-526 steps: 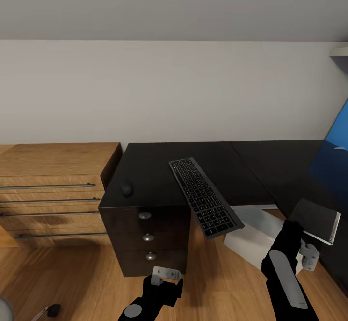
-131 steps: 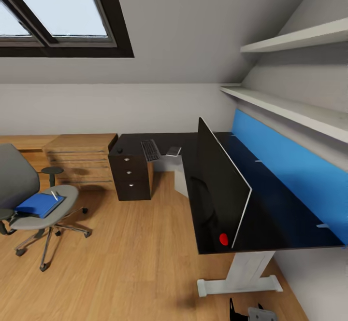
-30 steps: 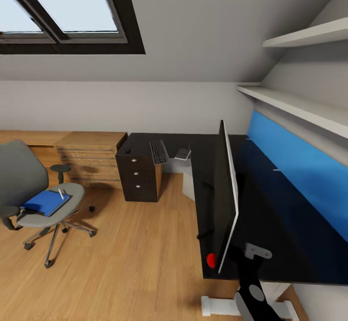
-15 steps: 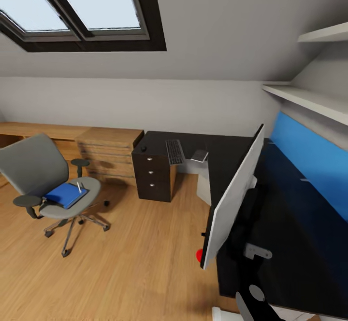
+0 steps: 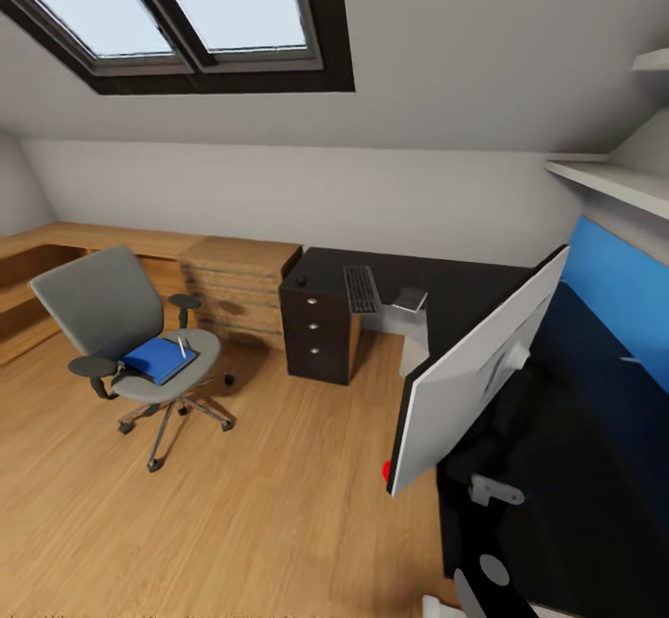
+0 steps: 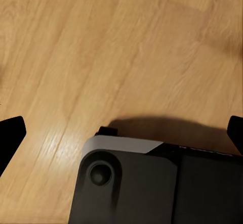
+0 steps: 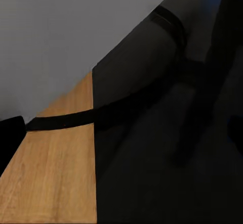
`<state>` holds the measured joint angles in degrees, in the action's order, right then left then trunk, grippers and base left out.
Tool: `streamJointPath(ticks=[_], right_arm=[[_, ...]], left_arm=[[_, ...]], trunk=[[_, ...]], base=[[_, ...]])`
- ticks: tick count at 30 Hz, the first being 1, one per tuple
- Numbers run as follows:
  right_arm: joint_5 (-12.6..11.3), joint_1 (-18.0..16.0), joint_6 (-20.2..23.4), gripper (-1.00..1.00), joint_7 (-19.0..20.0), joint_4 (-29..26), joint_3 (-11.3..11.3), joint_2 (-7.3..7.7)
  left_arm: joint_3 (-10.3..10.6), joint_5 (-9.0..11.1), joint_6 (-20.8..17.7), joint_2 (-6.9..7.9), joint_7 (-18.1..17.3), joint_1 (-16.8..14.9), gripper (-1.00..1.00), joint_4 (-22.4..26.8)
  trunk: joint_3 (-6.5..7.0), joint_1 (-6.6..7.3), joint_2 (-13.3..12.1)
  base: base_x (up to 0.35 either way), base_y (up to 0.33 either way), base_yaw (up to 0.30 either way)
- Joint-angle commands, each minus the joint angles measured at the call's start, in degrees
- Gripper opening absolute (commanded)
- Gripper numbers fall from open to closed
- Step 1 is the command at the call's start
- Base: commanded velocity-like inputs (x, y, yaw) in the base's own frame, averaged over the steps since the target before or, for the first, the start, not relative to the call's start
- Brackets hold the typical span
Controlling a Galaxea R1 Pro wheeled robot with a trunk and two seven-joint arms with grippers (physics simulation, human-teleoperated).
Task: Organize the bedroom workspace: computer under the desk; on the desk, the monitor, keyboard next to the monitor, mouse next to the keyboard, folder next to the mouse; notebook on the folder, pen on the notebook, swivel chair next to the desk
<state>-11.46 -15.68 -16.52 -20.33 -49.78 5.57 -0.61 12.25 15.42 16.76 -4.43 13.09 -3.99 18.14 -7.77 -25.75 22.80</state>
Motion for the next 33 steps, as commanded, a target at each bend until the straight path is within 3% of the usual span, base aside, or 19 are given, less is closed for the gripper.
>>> streamJointPath(ticks=[1, 5, 8, 14, 18, 26, 33], right_arm=[[-0.63, -0.05, -1.38, 1.00, -0.06, 0.82, 0.16, 0.13], [-0.95, -0.05, -7.16, 1.00, 0.21, 8.43, -0.11, 0.58], [-0.64, -0.51, -8.06, 1.00, 0.06, 7.95, -0.48, 0.28], [-0.65, -0.68, -7.34, 1.00, 0.01, 6.38, -0.55, 0.23], [-0.75, -0.75, -7.73, 1.00, -0.31, 7.70, -0.71, 1.53], [-0.85, -0.75, -9.75, 1.00, -0.39, 8.96, -0.82, 4.12], [-0.84, -0.75, -9.95, 1.00, -0.41, 8.92, -0.82, 4.22]], left_arm=[[0.49, 0.53, 0.22, 0.03, 0.35, -0.06, 1.00, -0.07], [0.32, 0.67, 1.47, 1.72, 0.35, -0.06, 1.00, -0.49], [-0.05, 0.69, 2.40, 0.72, 0.68, -1.05, 1.00, -0.10], [-0.01, 0.72, 2.40, 0.59, 0.70, -1.11, 1.00, -0.11], [-0.08, 0.75, 2.49, 1.36, 0.71, -1.11, 1.00, -0.12], [-0.12, 0.76, 2.49, 1.50, 0.71, -1.11, 1.00, -0.16], [-0.10, 0.76, 2.49, 1.53, 0.71, -1.11, 1.00, -0.21]], trunk=[[-0.14, -0.03, 0.12], [-0.17, -0.03, 0.12], [-0.18, -0.03, 0.12], [-0.18, -0.03, 0.12], [-0.18, -0.03, 0.12], [-0.18, -0.03, 0.12], [-0.14, -0.03, 0.12]], base=[[0.027, 0.000, 0.057], [0.190, 0.019, 0.021], [0.000, 0.000, 0.000], [0.000, 0.000, 0.000], [0.000, 0.000, 0.000], [0.000, -0.015, 0.000], [0.000, -0.219, -0.024]])
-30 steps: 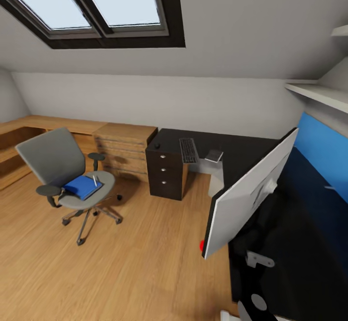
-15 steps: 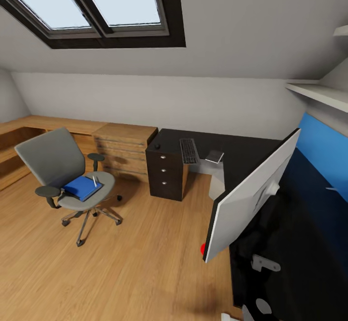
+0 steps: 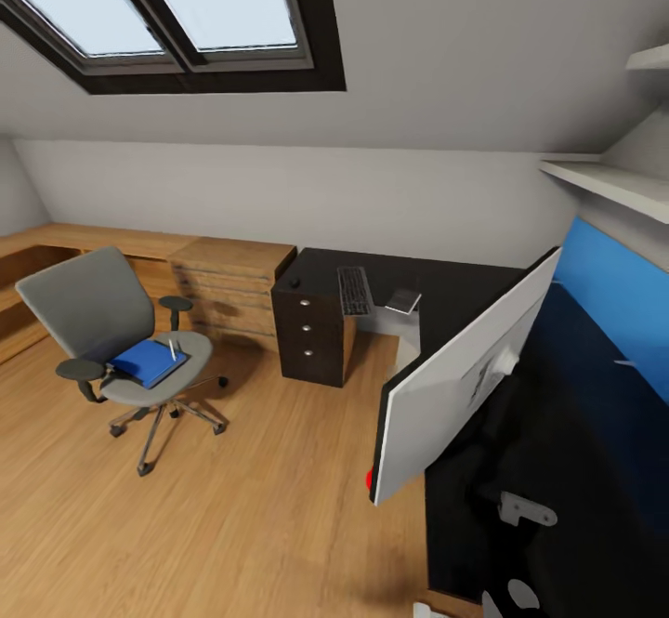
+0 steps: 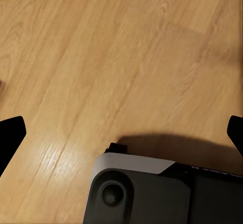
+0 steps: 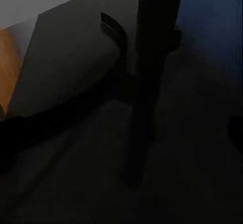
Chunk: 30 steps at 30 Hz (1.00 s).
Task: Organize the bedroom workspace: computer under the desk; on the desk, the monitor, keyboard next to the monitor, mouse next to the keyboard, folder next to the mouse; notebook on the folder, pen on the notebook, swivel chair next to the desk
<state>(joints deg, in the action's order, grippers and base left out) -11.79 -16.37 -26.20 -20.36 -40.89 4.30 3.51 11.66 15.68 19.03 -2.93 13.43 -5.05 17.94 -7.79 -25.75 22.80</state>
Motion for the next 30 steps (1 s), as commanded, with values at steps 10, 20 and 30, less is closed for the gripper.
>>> streamJointPath(ticks=[10, 20, 30], right_arm=[[-0.50, -0.06, -2.73, 1.00, -0.38, 0.26, 0.53, 0.10], [-0.44, -0.06, -3.13, 1.00, -0.39, 0.35, 0.62, 0.00], [-0.50, -0.06, -3.10, 1.00, -0.35, 0.37, 0.54, 0.00]], left_arm=[[0.52, 0.49, 0.22, 0.03, 0.37, -0.04, 1.00, -0.01], [0.49, 0.49, 0.22, 0.03, 0.35, -0.04, 1.00, -0.01], [0.64, 0.54, 0.09, 0.39, 0.30, -0.04, 1.00, -0.02]], trunk=[[0.19, -0.03, 0.12], [0.24, -0.03, 0.12], [-0.29, -0.69, 1.32]], base=[[0.000, -0.036, -0.199], [0.000, -0.002, -0.163], [0.000, 0.000, -0.006]])
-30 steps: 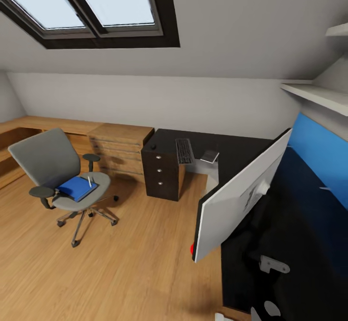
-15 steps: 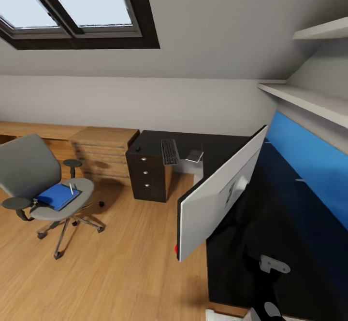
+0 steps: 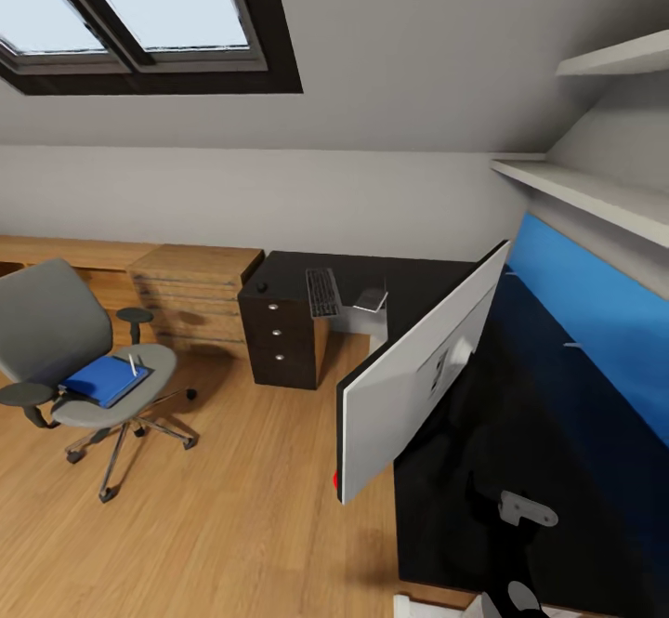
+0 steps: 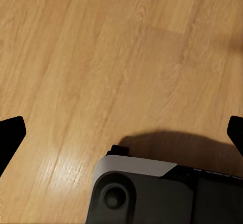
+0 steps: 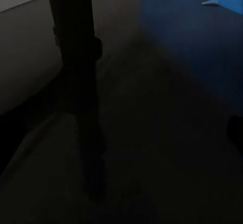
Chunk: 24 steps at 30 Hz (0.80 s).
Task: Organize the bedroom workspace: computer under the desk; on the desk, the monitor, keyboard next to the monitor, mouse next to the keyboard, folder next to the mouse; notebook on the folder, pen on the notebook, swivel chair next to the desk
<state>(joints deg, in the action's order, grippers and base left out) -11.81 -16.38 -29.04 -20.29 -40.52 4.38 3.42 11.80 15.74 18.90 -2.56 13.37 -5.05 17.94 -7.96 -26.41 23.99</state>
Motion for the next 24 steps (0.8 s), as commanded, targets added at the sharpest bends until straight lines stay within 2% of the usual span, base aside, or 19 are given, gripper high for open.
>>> streamJointPath(ticks=[1, 9, 19, 24], right_arm=[[-0.49, -0.06, -0.25, 1.00, -0.42, 0.01, 0.46, 0.10], [-0.42, -0.06, -0.37, 1.00, -0.37, 2.59, 0.37, 0.10], [-0.34, -0.06, -0.38, 1.00, -0.31, 2.90, 0.43, 0.13], [-0.24, -0.06, -0.40, 1.00, -0.17, 2.90, 0.44, 0.31]], left_arm=[[0.50, 0.51, 0.19, 0.04, 0.30, -0.05, 1.00, -0.02], [0.51, 0.44, 0.02, 0.32, -0.26, -0.10, 1.00, 1.15], [0.51, 0.67, -0.81, 2.31, 0.07, -0.13, 1.00, 4.45], [0.51, 2.81, -1.87, 3.21, 0.01, -0.50, 1.00, 5.57]], trunk=[[-0.30, -0.25, 0.53], [-1.74, -2.01, 3.74], [-3.53, -4.21, 7.75], [-4.43, -5.31, 9.76]], base=[[0.000, 0.000, 0.000], [0.000, 0.000, 0.000], [0.000, 0.000, 0.000], [0.000, 0.000, 0.000]])
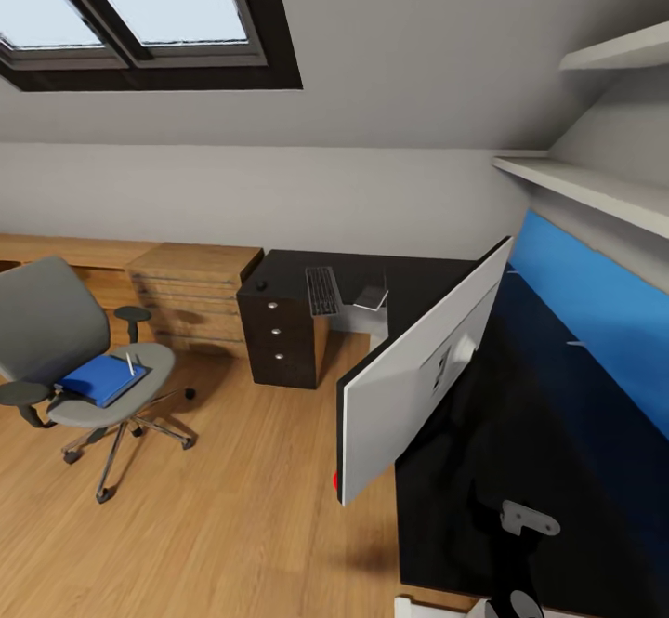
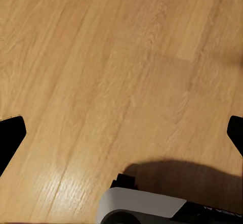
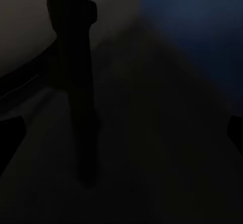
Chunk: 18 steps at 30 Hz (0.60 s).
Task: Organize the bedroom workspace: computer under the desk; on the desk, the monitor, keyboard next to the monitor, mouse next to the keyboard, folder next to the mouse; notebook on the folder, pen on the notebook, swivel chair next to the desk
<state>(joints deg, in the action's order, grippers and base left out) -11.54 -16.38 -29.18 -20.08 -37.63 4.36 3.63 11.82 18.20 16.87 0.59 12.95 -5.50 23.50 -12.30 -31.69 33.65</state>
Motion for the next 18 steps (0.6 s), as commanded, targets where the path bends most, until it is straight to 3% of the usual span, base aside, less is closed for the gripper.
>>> streamJointPath(ticks=[1, 3, 6, 7, 10, 14, 18], right_arm=[[-0.50, -0.05, -0.26, 1.00, -0.34, 0.02, 0.46, 0.14], [-0.47, -0.08, -0.24, 1.00, -0.27, 0.02, 0.45, 0.25], [-0.49, -0.28, -0.07, 1.00, -0.19, -0.04, 0.41, 0.59], [-0.49, -0.53, 0.13, 1.00, -0.22, -0.15, 0.40, 0.81], [-0.50, -1.47, 0.40, 1.00, -0.30, -0.36, 0.39, 1.36], [-0.55, -3.75, 1.11, 1.00, -0.39, -0.51, 0.39, 2.37], [-0.71, -7.59, 5.87, 1.00, -0.26, -0.65, 0.39, 3.38]], left_arm=[[0.49, 0.99, -0.66, 0.10, 0.46, -0.39, 1.00, 0.22], [0.49, 2.40, -3.15, 0.22, 0.52, -1.39, 1.00, 0.92], [0.47, 5.30, -11.10, 0.57, 0.51, -3.96, 1.00, 3.56], [0.44, 6.77, -15.78, 0.98, 0.49, -5.12, 1.00, 5.26], [0.40, 8.92, -22.13, 1.87, 0.45, -6.49, 1.00, 7.94], [0.26, 11.01, -27.42, 2.84, 0.56, -8.41, 1.00, 11.17], [0.12, 12.08, -30.07, 3.71, 0.65, -11.38, 1.00, 14.37]], trunk=[[-0.28, -0.24, 0.50], [-0.64, -0.68, 1.30], [-1.18, -1.34, 2.50], [-1.35, -1.56, 2.91], [-1.89, -2.22, 4.11], [-2.61, -3.10, 5.71], [-3.33, -3.98, 7.32]], base=[[0.000, 0.000, 0.000], [0.000, 0.000, 0.000], [0.000, 0.000, 0.000], [0.000, 0.000, 0.000], [0.000, 0.000, 0.000], [0.000, 0.000, 0.000], [0.000, 0.000, 0.000]])
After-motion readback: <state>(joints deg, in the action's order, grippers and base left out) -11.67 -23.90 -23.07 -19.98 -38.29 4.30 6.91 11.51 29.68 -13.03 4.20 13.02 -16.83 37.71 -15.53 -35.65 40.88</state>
